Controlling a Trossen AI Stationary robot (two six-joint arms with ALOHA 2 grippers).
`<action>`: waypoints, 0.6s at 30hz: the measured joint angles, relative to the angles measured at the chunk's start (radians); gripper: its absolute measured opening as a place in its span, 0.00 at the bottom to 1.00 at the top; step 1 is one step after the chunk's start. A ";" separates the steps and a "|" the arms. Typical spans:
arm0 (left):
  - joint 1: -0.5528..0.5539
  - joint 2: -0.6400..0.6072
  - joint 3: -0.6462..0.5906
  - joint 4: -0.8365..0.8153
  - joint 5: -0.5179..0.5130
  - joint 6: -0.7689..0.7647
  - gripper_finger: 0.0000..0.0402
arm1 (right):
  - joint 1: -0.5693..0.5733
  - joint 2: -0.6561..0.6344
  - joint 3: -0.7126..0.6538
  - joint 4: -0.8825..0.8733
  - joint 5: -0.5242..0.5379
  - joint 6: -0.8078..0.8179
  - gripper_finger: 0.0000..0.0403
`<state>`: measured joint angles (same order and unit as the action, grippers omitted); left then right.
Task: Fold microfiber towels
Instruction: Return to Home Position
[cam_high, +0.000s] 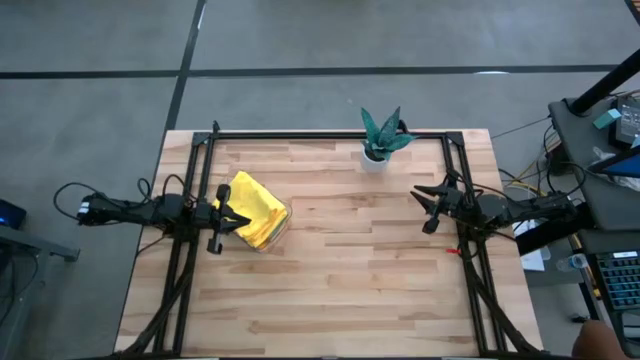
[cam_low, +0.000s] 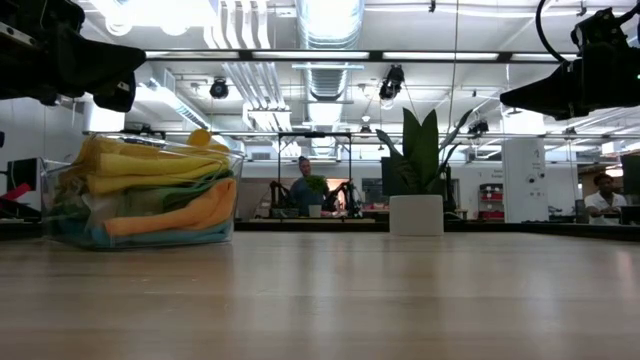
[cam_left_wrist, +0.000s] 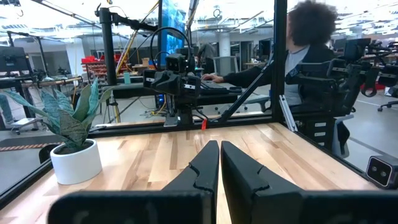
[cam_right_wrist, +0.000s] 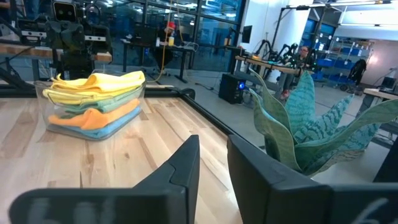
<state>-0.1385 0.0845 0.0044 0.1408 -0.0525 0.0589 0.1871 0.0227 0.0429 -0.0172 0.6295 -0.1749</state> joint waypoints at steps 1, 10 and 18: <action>0.000 0.000 0.000 0.000 0.000 0.000 0.01 | 0.000 0.000 0.000 0.000 0.000 0.000 0.19; 0.000 0.000 0.000 0.000 0.000 0.000 0.01 | 0.000 0.000 0.000 0.000 0.000 0.000 0.21; 0.000 0.000 0.000 0.000 0.000 0.000 0.01 | 0.000 0.000 0.000 0.000 0.000 0.000 0.19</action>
<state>-0.1386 0.0845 0.0044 0.1406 -0.0525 0.0589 0.1871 0.0227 0.0429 -0.0172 0.6295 -0.1749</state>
